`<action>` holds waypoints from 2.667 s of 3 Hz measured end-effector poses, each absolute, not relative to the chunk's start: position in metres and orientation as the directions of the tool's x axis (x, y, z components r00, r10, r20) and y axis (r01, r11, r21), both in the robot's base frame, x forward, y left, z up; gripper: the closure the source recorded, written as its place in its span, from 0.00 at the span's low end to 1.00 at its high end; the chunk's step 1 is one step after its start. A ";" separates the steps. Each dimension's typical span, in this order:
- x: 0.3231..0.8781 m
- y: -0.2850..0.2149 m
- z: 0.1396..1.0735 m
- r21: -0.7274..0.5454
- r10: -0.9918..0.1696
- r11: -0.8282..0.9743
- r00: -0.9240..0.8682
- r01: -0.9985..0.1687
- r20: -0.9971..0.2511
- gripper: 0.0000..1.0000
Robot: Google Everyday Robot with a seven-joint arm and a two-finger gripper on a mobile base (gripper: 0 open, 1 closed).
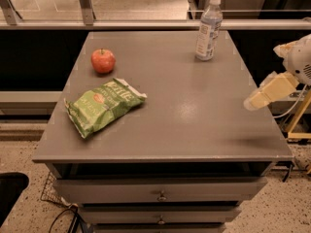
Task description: Move blue plastic bottle near green jalapeno chip bag
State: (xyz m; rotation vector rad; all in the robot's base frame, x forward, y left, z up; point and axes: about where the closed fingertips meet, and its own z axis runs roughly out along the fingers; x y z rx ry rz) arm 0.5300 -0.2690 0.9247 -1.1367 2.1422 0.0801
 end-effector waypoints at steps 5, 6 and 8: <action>0.651 -0.282 0.952 -0.175 -0.251 0.868 -0.105 -0.466 -0.962 0.00; 0.671 -0.276 0.955 -0.157 -0.206 0.865 -0.053 -0.477 -0.977 0.00; 0.736 -0.239 0.968 -0.105 -0.064 0.811 0.092 -0.576 -0.994 0.00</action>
Offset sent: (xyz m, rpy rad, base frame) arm 0.1619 -0.0714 0.0702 0.5833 -0.7759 -0.4305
